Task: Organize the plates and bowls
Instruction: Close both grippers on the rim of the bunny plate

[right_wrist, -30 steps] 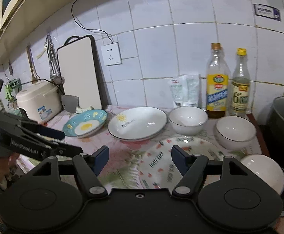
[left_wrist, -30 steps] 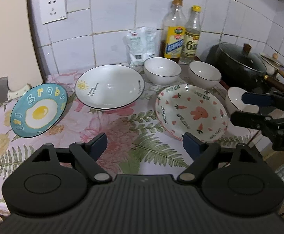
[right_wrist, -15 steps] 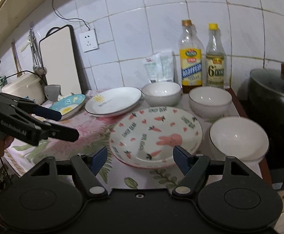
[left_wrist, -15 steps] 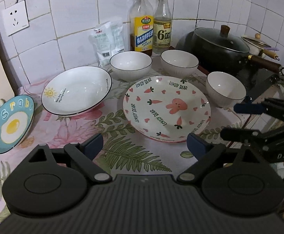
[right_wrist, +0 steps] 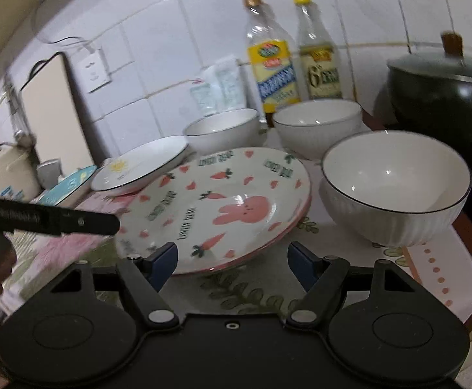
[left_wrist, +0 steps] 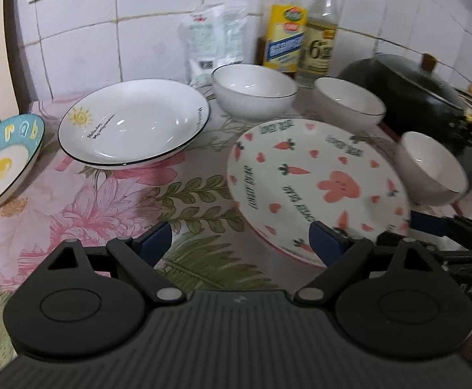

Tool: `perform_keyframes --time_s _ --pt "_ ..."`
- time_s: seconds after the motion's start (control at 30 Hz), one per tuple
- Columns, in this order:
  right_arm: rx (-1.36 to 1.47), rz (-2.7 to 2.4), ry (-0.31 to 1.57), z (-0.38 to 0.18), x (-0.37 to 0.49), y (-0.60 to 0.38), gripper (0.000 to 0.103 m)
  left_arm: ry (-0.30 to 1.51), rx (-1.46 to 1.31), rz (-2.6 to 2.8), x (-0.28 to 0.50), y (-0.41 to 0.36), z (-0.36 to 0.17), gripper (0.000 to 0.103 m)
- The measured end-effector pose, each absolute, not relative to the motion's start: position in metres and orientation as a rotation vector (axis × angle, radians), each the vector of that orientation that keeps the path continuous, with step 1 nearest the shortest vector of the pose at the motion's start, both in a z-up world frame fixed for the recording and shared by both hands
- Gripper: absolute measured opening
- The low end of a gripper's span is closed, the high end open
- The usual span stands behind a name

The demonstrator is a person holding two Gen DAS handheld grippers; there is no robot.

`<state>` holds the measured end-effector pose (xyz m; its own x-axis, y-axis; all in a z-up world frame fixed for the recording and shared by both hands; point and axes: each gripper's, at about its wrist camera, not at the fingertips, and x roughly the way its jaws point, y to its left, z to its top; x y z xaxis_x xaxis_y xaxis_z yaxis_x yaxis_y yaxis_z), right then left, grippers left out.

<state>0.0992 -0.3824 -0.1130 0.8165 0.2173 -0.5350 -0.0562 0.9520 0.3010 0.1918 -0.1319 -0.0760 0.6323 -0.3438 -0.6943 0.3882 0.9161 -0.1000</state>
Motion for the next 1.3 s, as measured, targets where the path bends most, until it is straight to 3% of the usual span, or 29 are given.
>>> perform_keyframes --time_s 0.1,0.27,0.47,0.53,0.63,0.83,1.3 --pt "0.266 0.117 0.602 -0.118 0.106 -0.382 0.079 0.767 0.065 -0.399 0.201 -0.137 -0.084 0.09" --pt "0.29 0.124 0.601 -0.123 0.115 -0.382 0.076 0.777 0.046 -0.406 0.214 -0.143 -0.094 0.065" --pt "0.257 0.088 0.577 -0.127 0.122 -0.384 0.069 0.792 0.012 -0.371 0.221 -0.146 -0.106 0.059" --pt "0.244 0.094 0.577 -0.127 0.123 -0.383 0.058 0.787 0.004 -0.38 0.221 -0.146 -0.106 0.051" --pt "0.224 0.075 0.583 -0.127 0.125 -0.38 0.049 0.786 -0.02 -0.377 0.22 -0.146 -0.107 0.048" --pt "0.231 0.025 0.609 -0.124 0.128 -0.379 0.04 0.739 -0.057 -0.396 0.211 -0.153 -0.111 0.025" --pt "0.272 0.042 0.634 -0.12 0.128 -0.385 0.036 0.714 -0.024 -0.354 0.195 -0.155 -0.104 0.025"
